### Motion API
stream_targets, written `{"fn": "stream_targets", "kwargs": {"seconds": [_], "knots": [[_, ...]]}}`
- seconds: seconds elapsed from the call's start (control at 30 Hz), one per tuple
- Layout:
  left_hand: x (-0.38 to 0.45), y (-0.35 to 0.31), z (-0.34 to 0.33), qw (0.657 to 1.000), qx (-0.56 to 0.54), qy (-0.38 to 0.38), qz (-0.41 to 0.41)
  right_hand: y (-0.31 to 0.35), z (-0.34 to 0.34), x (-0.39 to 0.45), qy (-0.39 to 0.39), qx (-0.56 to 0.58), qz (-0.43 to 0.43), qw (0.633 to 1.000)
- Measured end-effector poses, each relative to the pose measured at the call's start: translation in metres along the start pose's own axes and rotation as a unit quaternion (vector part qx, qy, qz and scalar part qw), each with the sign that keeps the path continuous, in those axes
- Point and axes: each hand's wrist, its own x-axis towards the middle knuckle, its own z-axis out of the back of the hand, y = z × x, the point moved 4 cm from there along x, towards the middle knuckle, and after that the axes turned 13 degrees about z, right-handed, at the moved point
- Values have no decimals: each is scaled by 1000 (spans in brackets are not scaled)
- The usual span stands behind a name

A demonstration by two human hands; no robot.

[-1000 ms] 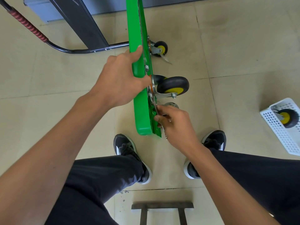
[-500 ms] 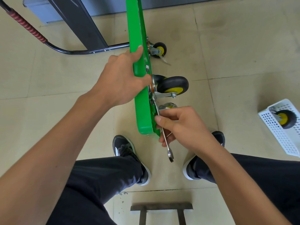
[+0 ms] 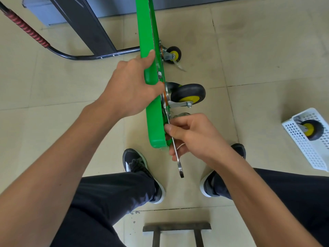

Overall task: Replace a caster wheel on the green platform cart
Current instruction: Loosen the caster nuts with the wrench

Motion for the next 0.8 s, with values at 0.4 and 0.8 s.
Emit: {"fn": "stream_targets", "kwargs": {"seconds": [0.4, 0.8], "knots": [[1, 0, 0, 1000, -5, 11, 18, -35, 11, 21, -52, -285, 190, 938], [3, -1, -1, 1000, 4, -1, 1, -13, 18, -16, -45, -100, 45, 993]]}}
